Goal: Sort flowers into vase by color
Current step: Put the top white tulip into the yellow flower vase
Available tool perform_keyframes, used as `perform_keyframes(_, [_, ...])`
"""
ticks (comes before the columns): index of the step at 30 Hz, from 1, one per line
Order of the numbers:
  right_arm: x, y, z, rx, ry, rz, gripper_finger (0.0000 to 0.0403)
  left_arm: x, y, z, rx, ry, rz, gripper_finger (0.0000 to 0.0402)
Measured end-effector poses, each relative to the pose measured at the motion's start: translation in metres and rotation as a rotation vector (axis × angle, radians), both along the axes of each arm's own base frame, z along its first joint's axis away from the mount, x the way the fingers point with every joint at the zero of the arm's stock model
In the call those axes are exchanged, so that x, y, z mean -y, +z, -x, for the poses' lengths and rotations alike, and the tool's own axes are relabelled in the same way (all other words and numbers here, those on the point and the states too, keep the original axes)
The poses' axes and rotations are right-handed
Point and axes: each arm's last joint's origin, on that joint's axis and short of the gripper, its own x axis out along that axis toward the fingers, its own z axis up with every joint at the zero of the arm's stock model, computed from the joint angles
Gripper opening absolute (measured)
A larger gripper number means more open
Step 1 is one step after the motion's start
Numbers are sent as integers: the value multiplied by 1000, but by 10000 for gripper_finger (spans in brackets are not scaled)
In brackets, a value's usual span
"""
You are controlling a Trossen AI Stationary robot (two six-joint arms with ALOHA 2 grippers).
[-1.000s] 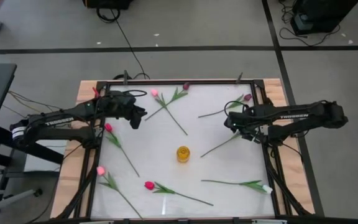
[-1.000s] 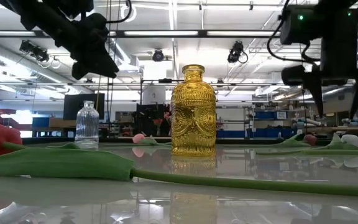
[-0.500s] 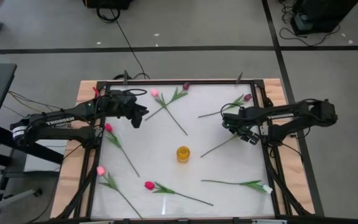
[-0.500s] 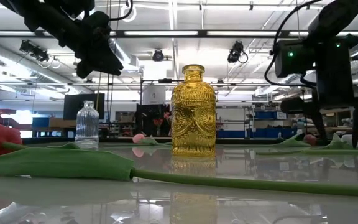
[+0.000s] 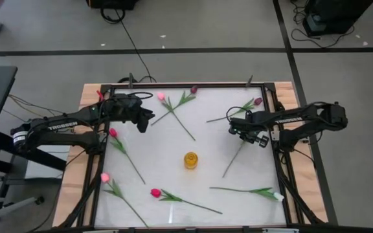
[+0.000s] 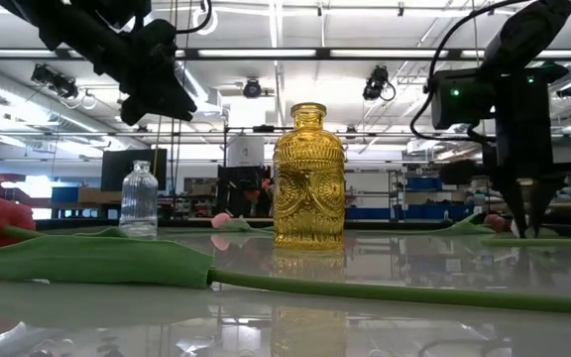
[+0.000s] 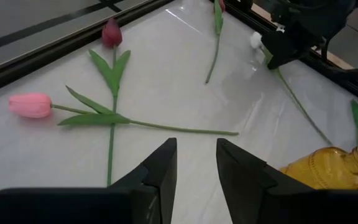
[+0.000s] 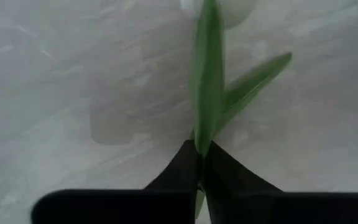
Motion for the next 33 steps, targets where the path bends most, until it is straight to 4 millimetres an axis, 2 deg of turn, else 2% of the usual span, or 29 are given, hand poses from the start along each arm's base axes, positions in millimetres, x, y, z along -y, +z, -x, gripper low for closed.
perform_keyframes(2, [1,4,-1,11,43,54,12,0,0,0,6,4,5,119])
perform_keyframes(6, [2,24,-16,134,176,217,22,-1,4,-2,49,11,4,119])
perform_keyframes(14, [-1,84,-65,304,714,685,12,-3,16,-7,184,11,-44,119])
perform_keyframes(21, [-9,131,-94,432,1059,1054,12,-3,20,-7,217,12,-54,119])
perform_keyframes(27, [-20,158,-106,612,1184,1321,12,0,20,-8,233,15,-14,119])
perform_keyframes(33, [-33,174,-108,749,1206,1461,12,10,20,-12,235,-38,-8,119])
